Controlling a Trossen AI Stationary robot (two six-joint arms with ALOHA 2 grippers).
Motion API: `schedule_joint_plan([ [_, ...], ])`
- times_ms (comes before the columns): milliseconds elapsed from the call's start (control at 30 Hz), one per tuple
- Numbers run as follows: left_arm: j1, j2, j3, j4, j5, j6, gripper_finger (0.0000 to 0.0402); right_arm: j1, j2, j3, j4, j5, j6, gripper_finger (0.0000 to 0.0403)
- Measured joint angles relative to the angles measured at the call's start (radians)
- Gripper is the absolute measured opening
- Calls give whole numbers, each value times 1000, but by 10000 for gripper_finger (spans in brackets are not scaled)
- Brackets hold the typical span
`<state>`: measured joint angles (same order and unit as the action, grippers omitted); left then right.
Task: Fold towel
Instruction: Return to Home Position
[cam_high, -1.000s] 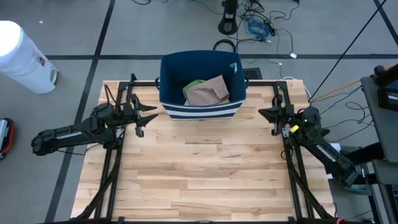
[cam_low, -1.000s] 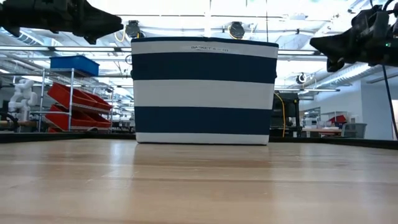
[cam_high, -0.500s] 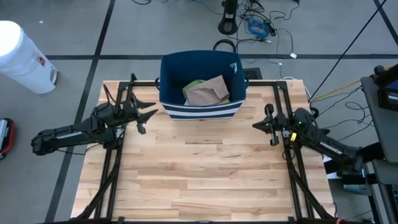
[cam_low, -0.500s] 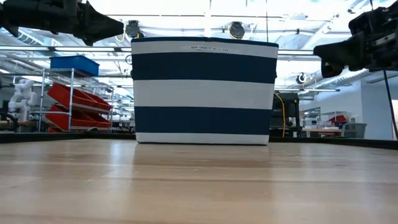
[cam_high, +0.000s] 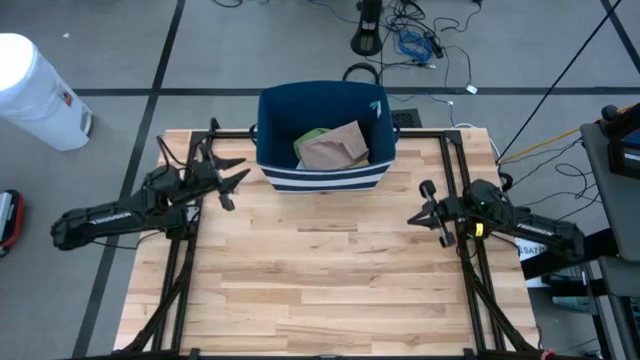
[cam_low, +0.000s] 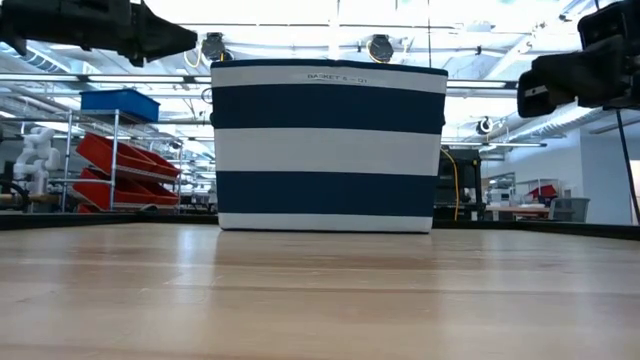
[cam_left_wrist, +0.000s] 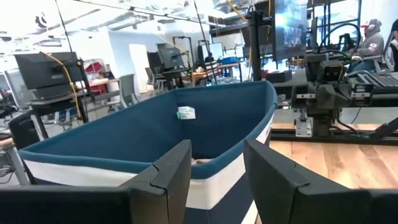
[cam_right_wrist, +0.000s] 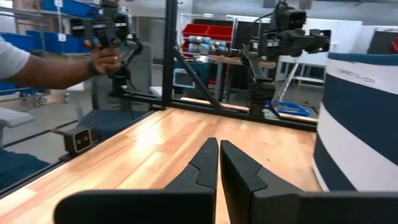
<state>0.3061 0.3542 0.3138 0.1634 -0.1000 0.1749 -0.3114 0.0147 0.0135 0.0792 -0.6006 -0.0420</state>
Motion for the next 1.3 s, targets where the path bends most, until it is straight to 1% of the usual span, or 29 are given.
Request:
schedule_joint_plan([
  [100, 0, -66, 0, -56, 19, -1, 154, 17, 0, 0, 0, 0, -4, 6],
  [300, 0, -244, 0, -253, 27, -58, 154, 28, 0, 0, 0, 0, -12, 6],
  [400, 0, -299, 0, -295, 61, -100, 154, 28, 0, 0, 0, 0, -38, 6],
  [467, 0, -313, -4, -316, 66, -133, 154, 28, 0, 0, -1, 0, -53, 6],
  [567, -1, -332, -56, -300, 73, -163, 154, 28, 0, 0, -1, 0, -56, 6],
  [700, -1, -344, -191, -165, 66, -180, 154, 27, 0, 0, -1, -2, -55, 6],
  [800, -1, -345, -264, -51, 66, -190, 154, 27, 0, 0, -1, -2, -52, 6],
  [867, -1, -345, -307, -25, 68, -193, 154, 27, 0, 0, -1, -2, -52, 6],
  [967, -1, -339, -306, -74, 70, -197, 153, 27, 0, 0, -2, -2, -52, 6],
  [1100, -1, -338, -306, -71, 113, -204, 153, 27, 0, 0, -2, -3, -53, 6],
  [1300, -1, -338, -306, -64, 115, -194, 153, 27, 0, 0, -2, -3, -67, 6],
])
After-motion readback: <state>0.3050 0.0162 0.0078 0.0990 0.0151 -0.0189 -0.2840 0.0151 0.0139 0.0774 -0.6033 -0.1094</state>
